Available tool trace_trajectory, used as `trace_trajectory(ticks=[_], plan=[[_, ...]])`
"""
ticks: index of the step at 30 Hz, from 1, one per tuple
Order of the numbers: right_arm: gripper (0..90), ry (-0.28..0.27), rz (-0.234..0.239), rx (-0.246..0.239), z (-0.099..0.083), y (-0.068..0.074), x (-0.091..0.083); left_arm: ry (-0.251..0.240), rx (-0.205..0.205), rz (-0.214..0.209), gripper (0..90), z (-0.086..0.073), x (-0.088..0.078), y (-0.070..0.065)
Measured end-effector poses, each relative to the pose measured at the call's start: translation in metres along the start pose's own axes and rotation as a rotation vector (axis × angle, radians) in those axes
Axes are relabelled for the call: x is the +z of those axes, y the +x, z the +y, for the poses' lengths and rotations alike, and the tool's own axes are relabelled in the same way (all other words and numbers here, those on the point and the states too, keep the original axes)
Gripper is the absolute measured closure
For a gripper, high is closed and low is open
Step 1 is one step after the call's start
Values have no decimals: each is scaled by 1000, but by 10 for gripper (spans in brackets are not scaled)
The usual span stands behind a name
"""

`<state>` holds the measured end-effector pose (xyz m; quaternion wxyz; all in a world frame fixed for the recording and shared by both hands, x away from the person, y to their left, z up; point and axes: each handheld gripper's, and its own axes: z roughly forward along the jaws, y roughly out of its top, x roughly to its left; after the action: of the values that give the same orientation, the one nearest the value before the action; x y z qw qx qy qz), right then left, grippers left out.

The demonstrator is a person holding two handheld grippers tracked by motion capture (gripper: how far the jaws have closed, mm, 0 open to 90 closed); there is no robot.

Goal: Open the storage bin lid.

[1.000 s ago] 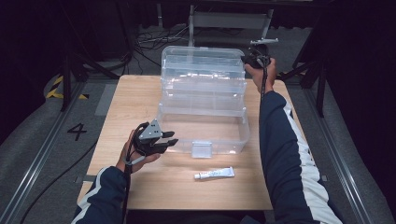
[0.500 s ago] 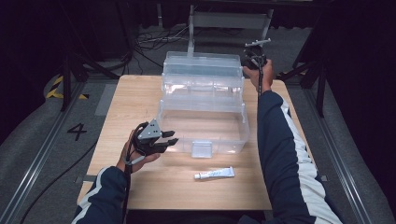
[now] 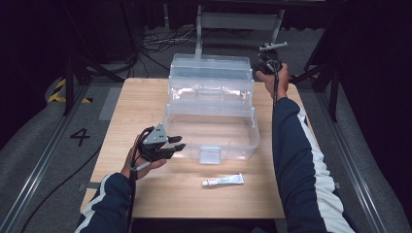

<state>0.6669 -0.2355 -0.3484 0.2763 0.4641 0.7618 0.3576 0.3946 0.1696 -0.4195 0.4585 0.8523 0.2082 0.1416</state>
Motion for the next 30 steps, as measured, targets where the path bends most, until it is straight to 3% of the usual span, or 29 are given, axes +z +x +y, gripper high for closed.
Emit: trace_trajectory(ticks=[16, 30], plan=[[810, -63, 53, -45, -20, 12, -41, 11, 13, 11, 670, 1, 0, -1], [796, -82, 101, -134, -44, 24, -80, 14, 20, 11, 669, 1, 0, -1]])
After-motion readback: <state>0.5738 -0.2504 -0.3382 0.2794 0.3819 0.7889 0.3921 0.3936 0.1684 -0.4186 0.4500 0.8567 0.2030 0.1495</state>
